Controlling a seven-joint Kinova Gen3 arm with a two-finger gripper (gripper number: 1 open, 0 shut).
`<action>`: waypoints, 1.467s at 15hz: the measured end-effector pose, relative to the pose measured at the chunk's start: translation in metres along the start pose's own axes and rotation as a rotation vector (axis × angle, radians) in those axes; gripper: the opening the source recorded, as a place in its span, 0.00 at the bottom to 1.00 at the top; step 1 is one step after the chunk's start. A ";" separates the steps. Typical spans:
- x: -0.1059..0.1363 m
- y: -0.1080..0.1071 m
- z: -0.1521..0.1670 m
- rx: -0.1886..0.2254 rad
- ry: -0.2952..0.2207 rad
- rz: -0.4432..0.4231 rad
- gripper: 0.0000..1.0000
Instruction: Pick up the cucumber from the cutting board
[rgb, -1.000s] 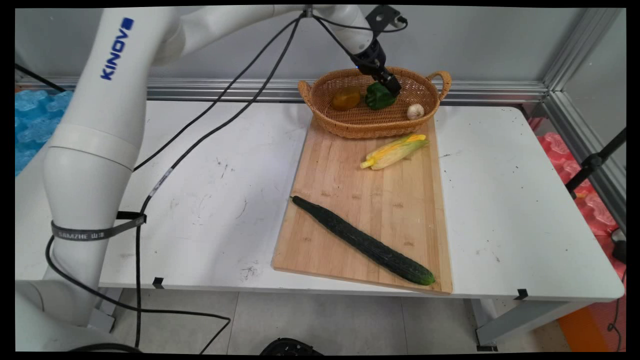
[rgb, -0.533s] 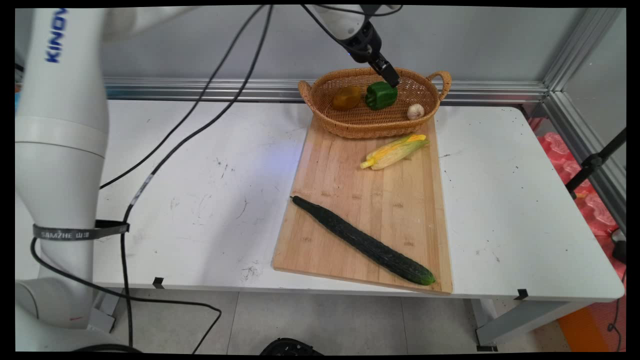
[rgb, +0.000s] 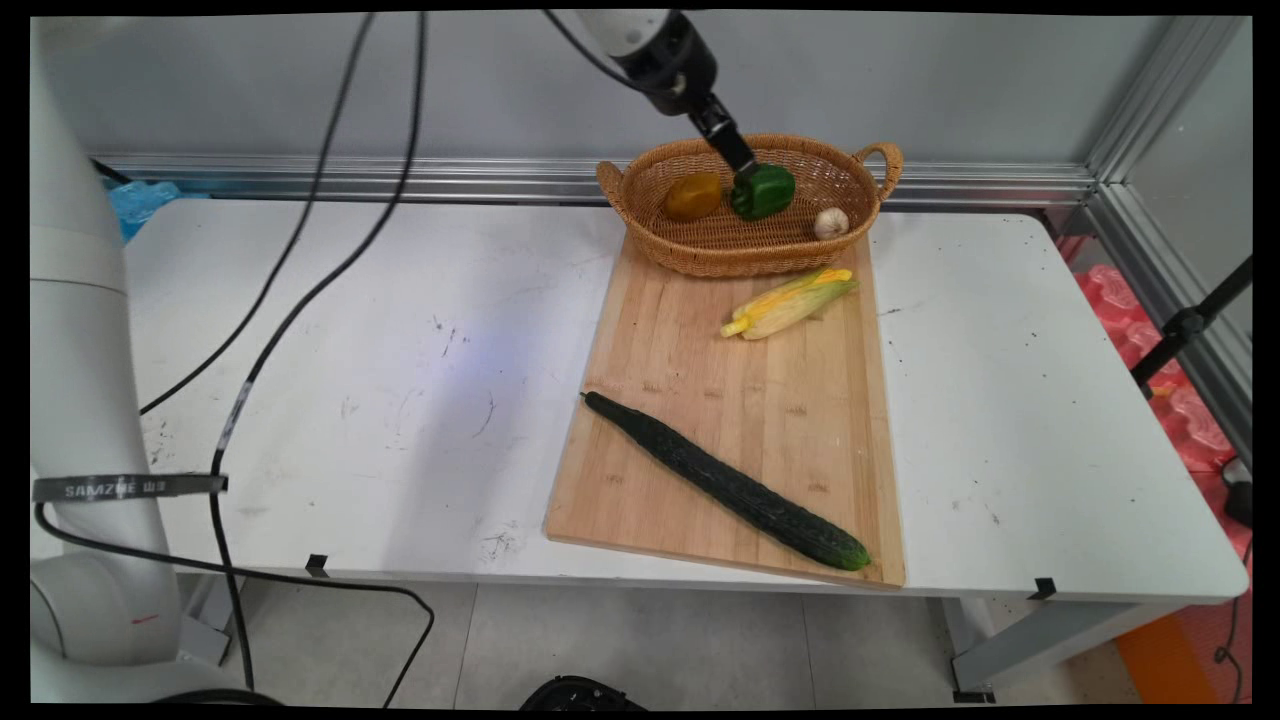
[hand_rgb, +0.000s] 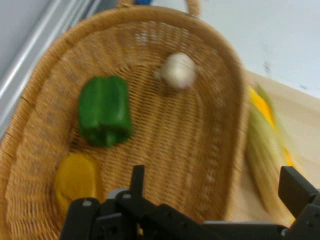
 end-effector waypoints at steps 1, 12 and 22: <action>-0.006 0.005 -0.012 -0.014 -0.004 0.017 1.00; -0.064 0.054 -0.091 -0.212 -0.060 0.272 1.00; -0.094 0.097 -0.070 -0.359 -0.080 0.469 1.00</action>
